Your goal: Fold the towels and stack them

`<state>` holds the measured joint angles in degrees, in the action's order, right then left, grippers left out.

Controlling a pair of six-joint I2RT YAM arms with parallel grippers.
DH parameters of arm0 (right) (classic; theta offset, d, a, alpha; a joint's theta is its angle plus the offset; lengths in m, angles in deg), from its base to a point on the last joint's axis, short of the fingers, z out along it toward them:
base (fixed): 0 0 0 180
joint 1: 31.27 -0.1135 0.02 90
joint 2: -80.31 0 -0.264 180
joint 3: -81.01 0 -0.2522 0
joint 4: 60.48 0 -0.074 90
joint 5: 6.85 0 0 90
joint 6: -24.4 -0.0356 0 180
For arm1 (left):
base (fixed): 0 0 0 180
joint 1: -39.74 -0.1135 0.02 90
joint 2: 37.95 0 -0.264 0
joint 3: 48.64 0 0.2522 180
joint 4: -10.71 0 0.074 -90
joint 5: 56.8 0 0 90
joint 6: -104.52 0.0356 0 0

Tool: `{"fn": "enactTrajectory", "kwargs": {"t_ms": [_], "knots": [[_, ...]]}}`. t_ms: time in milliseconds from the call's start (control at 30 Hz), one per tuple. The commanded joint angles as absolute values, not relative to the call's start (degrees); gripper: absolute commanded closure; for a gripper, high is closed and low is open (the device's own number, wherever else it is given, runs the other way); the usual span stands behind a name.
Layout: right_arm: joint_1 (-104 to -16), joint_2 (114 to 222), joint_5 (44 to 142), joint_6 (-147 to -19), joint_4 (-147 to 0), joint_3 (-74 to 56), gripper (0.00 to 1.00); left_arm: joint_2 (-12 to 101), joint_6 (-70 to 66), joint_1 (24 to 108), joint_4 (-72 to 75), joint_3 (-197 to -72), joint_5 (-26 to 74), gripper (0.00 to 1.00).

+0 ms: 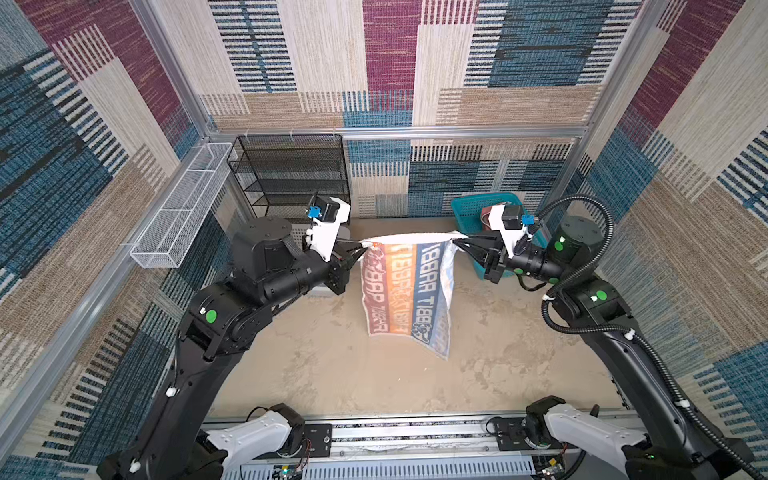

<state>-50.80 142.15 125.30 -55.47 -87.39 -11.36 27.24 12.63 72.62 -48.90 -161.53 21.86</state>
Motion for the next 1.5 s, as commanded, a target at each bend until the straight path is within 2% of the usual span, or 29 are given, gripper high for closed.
{"fn": "enactTrajectory", "kwargs": {"t_ms": [0,367,633,867,1133,1467], "knots": [[-50.06,144.13,108.77,-56.44,-88.48,-10.70,1.00,29.75,11.93,71.73,-50.79,-163.56,38.12,1.00],[-49.86,156.77,94.75,-54.05,-82.71,-11.23,1.00,49.81,18.26,71.04,-43.23,-168.05,50.79,1.00],[-49.09,165.49,93.10,-51.96,-75.99,-15.36,1.00,64.75,23.39,70.50,-37.34,-169.89,55.33,1.00],[-48.48,177.64,84.36,-47.25,-81.31,-9.45,1.00,75.63,23.72,70.41,-38.12,-172.52,64.10,1.00],[-48.48,179.78,80.95,-39.54,-79.65,-10.47,0.95,76.42,21.73,70.41,-36.67,-171.99,66.57,1.00],[-48.58,175.59,77.95,-35.03,-80.79,-16.66,0.89,71.94,23.31,70.39,-31.56,-164.63,69.93,1.00]]}}
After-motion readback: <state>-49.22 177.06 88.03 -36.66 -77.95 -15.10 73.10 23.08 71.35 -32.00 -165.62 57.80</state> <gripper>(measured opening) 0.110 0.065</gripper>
